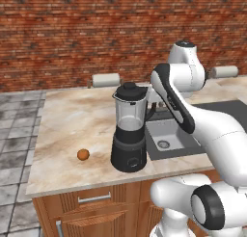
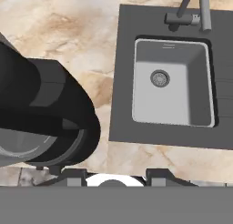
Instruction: Open the blender lid, put the tangerine in the blender, close the lid, and start the blender.
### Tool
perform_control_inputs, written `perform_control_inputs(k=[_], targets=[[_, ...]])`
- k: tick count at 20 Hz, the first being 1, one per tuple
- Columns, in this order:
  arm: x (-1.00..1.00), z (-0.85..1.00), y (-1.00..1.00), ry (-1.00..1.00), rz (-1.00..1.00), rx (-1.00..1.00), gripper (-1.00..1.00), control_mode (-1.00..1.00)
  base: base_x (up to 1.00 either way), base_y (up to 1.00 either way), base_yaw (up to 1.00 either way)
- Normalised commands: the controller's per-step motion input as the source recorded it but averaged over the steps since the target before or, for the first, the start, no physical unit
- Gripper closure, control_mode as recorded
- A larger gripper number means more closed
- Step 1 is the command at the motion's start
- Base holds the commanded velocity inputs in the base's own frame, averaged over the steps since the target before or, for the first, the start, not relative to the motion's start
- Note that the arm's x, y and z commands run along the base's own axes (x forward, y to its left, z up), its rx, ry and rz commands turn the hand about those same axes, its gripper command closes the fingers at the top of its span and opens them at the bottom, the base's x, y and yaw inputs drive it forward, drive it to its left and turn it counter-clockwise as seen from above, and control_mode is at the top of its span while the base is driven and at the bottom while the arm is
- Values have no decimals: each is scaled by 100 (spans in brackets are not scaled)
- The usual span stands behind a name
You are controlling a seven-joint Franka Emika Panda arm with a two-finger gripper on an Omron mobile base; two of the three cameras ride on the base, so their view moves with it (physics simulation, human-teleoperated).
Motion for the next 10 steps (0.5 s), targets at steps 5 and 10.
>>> perform_control_inputs(k=[5,10], targets=[[-19,0,4,-6,0,0,-100,-100,0,0,0],[-67,44,16,-27,0,0,-100,-100,0,0,0]])
